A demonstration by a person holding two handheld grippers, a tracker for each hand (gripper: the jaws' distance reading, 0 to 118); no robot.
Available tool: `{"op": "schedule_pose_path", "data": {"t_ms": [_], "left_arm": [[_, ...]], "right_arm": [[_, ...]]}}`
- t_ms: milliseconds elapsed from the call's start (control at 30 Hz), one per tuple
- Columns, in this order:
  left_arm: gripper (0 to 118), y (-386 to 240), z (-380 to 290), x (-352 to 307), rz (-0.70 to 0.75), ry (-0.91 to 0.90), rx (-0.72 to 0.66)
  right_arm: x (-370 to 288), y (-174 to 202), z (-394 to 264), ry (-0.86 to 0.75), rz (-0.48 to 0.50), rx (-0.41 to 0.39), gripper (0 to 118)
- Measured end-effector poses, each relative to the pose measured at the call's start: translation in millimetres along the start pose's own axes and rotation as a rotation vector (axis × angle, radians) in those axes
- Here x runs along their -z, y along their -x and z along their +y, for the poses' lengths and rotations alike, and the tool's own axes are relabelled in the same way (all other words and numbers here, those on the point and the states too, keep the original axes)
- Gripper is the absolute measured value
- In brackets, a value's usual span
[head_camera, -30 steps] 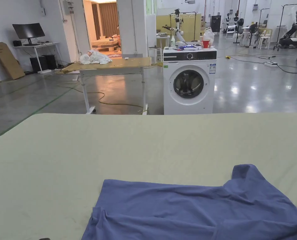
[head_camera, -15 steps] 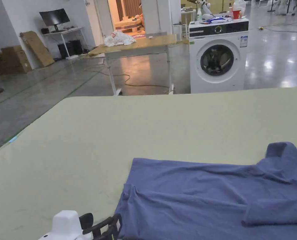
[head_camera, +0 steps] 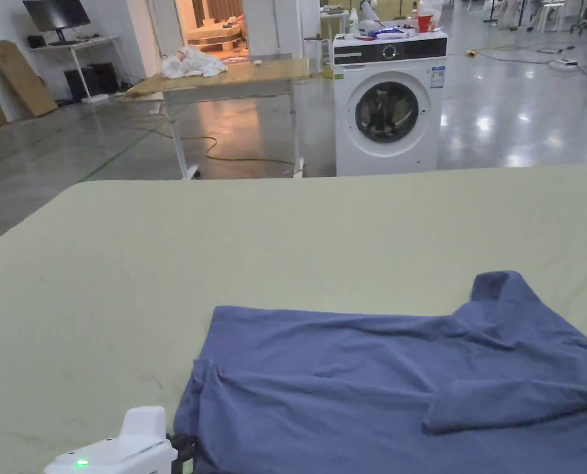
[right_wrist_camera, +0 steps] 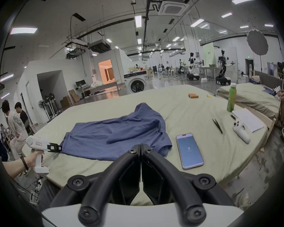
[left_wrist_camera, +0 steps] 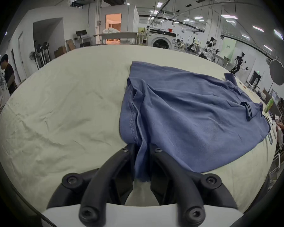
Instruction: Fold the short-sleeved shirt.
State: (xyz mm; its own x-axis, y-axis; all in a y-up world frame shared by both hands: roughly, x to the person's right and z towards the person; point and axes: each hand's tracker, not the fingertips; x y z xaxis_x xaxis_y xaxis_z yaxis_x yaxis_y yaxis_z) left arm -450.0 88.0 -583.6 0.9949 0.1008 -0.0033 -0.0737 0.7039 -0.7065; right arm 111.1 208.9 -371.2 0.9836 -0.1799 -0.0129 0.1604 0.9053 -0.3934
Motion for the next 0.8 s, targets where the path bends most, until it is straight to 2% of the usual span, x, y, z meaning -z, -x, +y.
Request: {"op": "schedule_pose_path", "data": {"t_ms": [67, 100, 133, 167, 200, 233, 267, 300, 367, 400, 467, 500, 567, 633, 733, 800], "left_arm": [[4, 3, 3, 1, -0.015, 0.02, -0.062], [3, 3, 4, 3, -0.007, 0.031, -0.077], [3, 1, 5, 4, -0.005, 0.031, -0.064], [3, -1, 5, 5, 0.003, 0.041, -0.044], [3, -5, 6, 5, 0.017, 0.055, -0.003], [3, -9, 7, 6, 0.028, 0.066, 0.04], [3, -11, 9, 6, 0.034, 0.077, 0.067], [3, -12, 11, 7, 0.045, 0.071, 0.08], [3, -10, 10, 9, 0.044, 0.073, 0.066], [3, -10, 10, 9, 0.043, 0.073, 0.065], [3, -12, 6, 8, 0.039, 0.07, 0.066], [3, -13, 5, 7, 0.042, 0.063, 0.075], [3, -16, 2, 6, 0.049, 0.055, 0.092], [3, -16, 0, 7, 0.057, 0.046, 0.116], [0, -12, 7, -1, 0.036, 0.054, 0.119], [0, -3, 13, -18, -0.007, 0.006, 0.054]], "right_arm": [[14, -5, 0, 0.013, -0.002, 0.014, 0], [27, -8, 0, 0.041, -0.013, 0.028, 0], [44, -7, -2, 0.084, -0.075, 0.012, 0], [60, -8, -4, 0.116, -0.119, -0.012, 5], [81, -12, -9, 0.142, -0.123, -0.028, 13], [101, -18, -12, 0.173, -0.093, 0.001, 23], [118, -23, -15, 0.183, -0.083, 0.044, 38], [136, -27, -16, 0.172, -0.084, 0.097, 46], [173, -34, -17, 0.198, -0.086, 0.131, 51], [187, -35, -18, 0.231, -0.12, 0.143, 51], [214, -37, -24, 0.275, -0.154, 0.107, 51], [223, -38, -29, 0.319, -0.16, 0.097, 45], [228, -38, -36, 0.312, -0.159, 0.104, 4], [221, -41, -33, 0.289, -0.15, 0.147, 3], [214, -45, -28, 0.295, -0.136, 0.154, 3], [209, -44, -23, 0.302, -0.138, 0.14, 3]]}}
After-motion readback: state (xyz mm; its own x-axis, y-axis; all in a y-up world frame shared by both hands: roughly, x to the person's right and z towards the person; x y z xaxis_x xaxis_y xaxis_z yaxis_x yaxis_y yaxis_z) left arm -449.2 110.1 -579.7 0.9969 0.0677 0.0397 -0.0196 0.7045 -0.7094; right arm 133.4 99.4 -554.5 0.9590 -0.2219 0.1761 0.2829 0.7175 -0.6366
